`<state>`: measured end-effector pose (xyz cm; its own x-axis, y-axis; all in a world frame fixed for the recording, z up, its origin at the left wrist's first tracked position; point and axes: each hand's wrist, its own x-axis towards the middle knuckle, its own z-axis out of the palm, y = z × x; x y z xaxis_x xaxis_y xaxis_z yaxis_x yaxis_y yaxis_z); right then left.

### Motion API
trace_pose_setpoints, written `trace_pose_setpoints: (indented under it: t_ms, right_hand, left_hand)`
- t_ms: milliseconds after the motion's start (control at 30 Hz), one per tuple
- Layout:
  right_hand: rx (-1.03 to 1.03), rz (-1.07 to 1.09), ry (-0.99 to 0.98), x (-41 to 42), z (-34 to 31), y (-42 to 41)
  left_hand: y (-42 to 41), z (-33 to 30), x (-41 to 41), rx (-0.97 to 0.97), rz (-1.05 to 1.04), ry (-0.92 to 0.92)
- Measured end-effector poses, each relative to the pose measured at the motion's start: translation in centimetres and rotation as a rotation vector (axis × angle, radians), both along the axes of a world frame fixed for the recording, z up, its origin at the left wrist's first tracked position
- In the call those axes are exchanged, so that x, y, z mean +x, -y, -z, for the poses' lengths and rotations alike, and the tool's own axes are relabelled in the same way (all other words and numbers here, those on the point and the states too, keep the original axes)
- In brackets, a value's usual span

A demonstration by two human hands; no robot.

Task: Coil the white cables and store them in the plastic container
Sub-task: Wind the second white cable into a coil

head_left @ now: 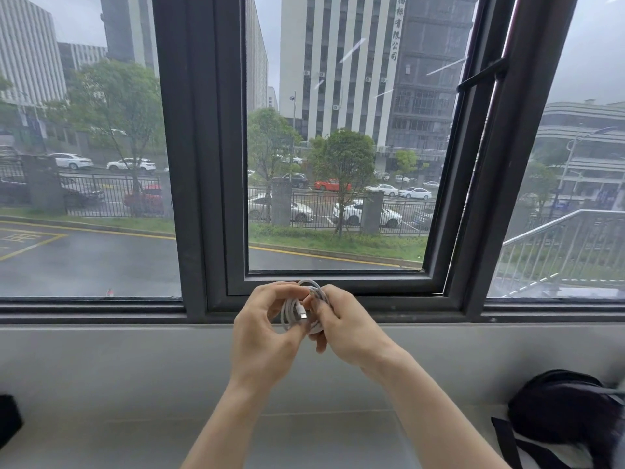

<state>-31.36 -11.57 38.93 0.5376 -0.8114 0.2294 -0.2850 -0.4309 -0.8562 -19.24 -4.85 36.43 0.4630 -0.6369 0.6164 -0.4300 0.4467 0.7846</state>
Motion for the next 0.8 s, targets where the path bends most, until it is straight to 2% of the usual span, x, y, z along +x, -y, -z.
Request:
trace_pose_setpoints:
  t_ms: [267, 433, 500, 633, 800]
  right_hand:
    - [-0.010, -0.015, 0.091, 0.2, 0.4, -0.3]
    - [-0.004, 0.037, 0.024, 0.0, 0.7, -0.3]
    - [-0.014, 0.077, -0.037, -0.2, 0.8, -0.2]
    - [-0.011, 0.135, -0.142, -0.6, 1.3, 0.2]
    - [0.136, 0.152, -0.170, -1.0, 2.3, 1.2]
  left_hand:
    - [-0.1, 1.1, 0.3, -0.031, -0.246, 0.167]
    - [-0.2, 1.9, 0.8, -0.023, -0.469, 0.518]
    - [-0.2, 2.2, 1.1, -0.011, -0.468, 0.588]
    - [-0.3, 3.1, 1.5, 0.008, -0.383, 0.607]
    - [-0.7, 3.9, 1.9, -0.012, -0.219, 0.705]
